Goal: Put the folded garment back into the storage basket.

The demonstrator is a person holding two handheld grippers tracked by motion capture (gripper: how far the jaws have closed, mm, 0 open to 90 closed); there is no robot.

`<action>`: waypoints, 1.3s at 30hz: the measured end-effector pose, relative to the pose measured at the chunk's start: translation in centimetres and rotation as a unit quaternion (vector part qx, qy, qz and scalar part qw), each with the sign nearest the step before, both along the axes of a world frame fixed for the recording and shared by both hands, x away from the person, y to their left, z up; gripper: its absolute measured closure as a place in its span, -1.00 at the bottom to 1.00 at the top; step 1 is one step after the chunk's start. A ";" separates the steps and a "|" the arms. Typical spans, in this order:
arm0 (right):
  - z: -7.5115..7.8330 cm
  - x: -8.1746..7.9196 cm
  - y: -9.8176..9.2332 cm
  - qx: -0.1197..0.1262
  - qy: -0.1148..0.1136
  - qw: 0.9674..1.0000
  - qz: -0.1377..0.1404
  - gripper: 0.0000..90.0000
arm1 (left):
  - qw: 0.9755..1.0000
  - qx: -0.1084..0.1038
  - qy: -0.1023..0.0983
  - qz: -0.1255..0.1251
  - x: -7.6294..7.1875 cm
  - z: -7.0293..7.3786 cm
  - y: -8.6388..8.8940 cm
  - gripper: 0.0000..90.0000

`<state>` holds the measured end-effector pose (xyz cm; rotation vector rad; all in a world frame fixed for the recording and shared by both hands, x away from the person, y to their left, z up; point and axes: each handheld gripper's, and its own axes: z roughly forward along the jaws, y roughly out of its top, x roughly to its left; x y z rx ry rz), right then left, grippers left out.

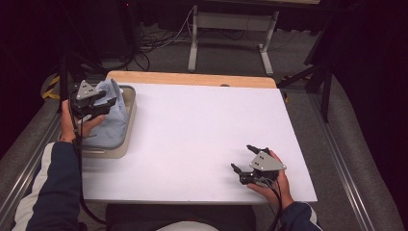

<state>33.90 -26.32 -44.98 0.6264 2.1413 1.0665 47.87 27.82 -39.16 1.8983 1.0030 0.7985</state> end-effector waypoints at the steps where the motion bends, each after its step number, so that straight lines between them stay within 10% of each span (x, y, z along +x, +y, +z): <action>1: 0.0 0.0 0.0 0.000 -0.001 1.000 0.000 -0.61 | 1.000 -0.006 -0.003 -0.002 -0.1 0.1 0.0 -0.01; 18: 0.0 0.1 -0.1 0.005 -0.002 1.000 -0.004 -0.62 | 0.999 -0.032 -0.021 0.004 -0.6 0.1 -0.8 -0.77; 39: 0.0 0.1 -0.1 0.005 -0.002 1.000 -0.004 -0.63 | 0.997 -0.044 -0.058 -0.014 -2.3 1.1 -1.9 -0.92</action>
